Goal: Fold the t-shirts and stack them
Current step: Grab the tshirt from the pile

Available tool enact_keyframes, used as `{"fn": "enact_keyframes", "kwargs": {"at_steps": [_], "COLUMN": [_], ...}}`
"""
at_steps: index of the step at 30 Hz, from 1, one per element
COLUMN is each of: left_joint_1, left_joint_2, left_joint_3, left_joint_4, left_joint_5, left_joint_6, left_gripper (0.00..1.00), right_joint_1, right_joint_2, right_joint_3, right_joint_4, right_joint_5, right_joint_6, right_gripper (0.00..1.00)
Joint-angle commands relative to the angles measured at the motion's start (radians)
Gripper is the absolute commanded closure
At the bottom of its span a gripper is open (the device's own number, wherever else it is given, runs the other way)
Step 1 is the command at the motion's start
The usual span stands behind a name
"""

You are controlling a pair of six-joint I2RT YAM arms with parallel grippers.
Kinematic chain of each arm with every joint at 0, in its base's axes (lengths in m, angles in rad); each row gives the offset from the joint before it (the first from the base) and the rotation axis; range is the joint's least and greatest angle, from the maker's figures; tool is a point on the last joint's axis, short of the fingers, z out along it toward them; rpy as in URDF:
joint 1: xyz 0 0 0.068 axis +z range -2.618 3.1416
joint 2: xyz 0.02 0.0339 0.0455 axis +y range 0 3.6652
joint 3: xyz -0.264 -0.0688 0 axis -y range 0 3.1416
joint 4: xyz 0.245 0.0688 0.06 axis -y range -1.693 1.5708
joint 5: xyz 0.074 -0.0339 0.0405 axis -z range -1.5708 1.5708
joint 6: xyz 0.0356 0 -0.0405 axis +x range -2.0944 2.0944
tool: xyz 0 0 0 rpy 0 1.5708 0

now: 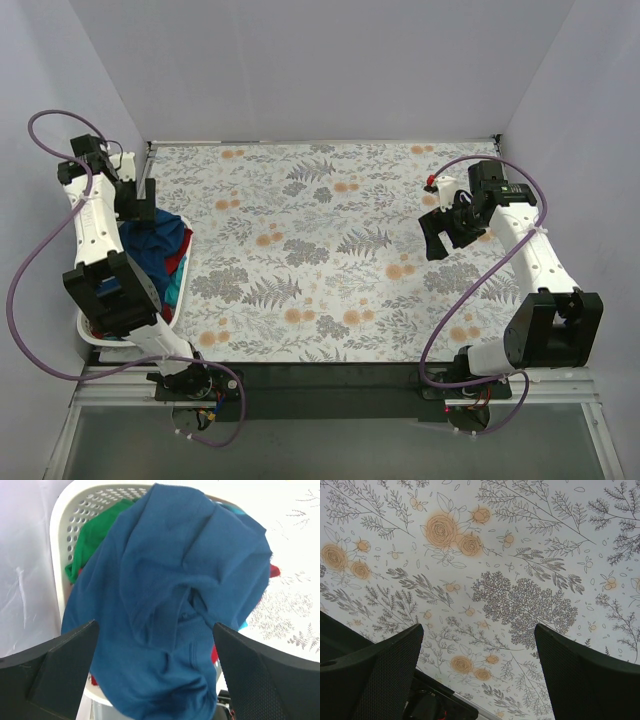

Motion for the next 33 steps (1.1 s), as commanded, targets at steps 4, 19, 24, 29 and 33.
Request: {"fn": "enact_keyframes", "kwargs": {"at_steps": [4,19,24,29,33], "left_joint_1": [0.022,0.025,0.025,0.027,0.013], "left_joint_2": [0.036,0.073,0.068,0.074,0.082], "left_joint_3": [-0.028,-0.032,0.08,0.398,0.611], "left_joint_4": [0.054,0.044,-0.021,-0.122,-0.179], "left_joint_5": [0.014,0.028,0.039,0.091,0.176], "left_joint_6": [0.033,0.02,0.016,0.012,0.007], "left_gripper": [0.02,1.0,1.0,1.0,1.0], "right_joint_1": [0.0,-0.001,-0.001,-0.001,-0.003], "right_joint_2": [-0.012,-0.001,-0.002,-0.004,-0.001], "right_joint_3": [-0.008,-0.023,-0.015,-0.002,0.024], "right_joint_4": [-0.024,-0.025,-0.025,-0.025,-0.025], "right_joint_5": [-0.019,-0.034,-0.037,-0.045,-0.054], "right_joint_6": [-0.021,-0.025,-0.032,-0.03,-0.027], "right_gripper": [0.02,0.02,0.02,0.02,0.02]}}
